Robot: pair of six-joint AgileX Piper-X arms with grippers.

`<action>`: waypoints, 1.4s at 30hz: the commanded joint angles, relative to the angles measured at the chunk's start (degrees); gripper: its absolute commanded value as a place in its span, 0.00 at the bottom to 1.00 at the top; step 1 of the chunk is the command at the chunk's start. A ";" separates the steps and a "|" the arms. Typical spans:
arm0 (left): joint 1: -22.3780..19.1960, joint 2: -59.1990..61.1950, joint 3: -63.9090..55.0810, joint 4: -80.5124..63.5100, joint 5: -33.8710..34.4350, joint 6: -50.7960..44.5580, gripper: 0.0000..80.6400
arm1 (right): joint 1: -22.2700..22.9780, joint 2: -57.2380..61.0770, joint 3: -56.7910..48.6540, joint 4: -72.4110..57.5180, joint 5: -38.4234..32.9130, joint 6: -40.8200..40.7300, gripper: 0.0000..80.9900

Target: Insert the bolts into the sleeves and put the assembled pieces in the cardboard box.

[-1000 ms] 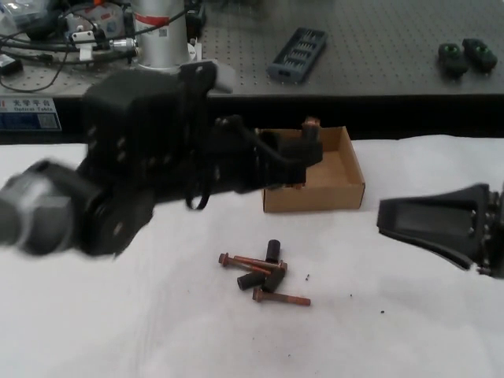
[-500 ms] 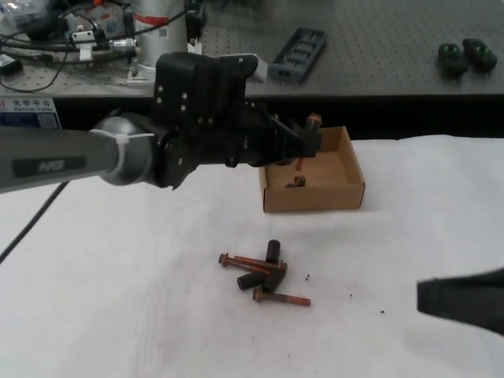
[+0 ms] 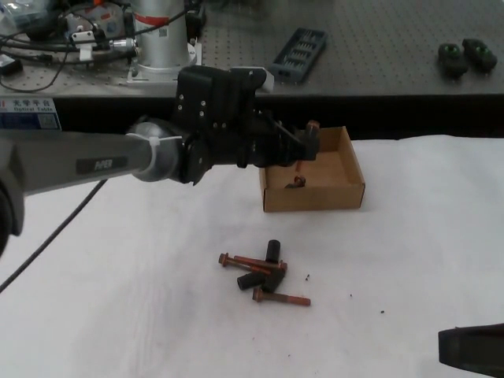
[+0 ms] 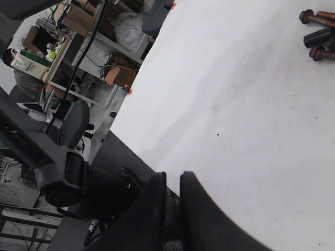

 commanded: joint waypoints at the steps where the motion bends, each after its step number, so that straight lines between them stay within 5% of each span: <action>1: 0.64 1.54 -4.54 0.36 -1.10 2.20 0.02 | -0.42 -0.66 -0.09 0.29 0.07 0.03 0.11; 13: 2.02 4.23 -9.24 6.19 -6.08 8.18 0.06 | -0.42 -0.66 -0.09 0.29 0.07 0.25 0.11; 19: 2.02 3.91 -9.24 6.19 -4.40 6.24 0.60 | -0.42 -0.66 -0.09 0.29 0.07 0.25 0.11; 26: 1.86 0.58 -9.24 9.19 3.45 4.16 0.49 | -0.42 -0.66 -0.09 0.02 1.36 -0.02 0.11; 34: 2.79 -8.98 -8.88 45.91 -6.56 25.59 0.48 | -0.42 0.82 -0.22 -6.45 7.88 -2.92 0.11; 42: 2.86 -18.51 0.28 51.83 -9.38 25.95 0.36 | -0.42 18.72 -3.67 -9.65 4.82 -6.28 0.11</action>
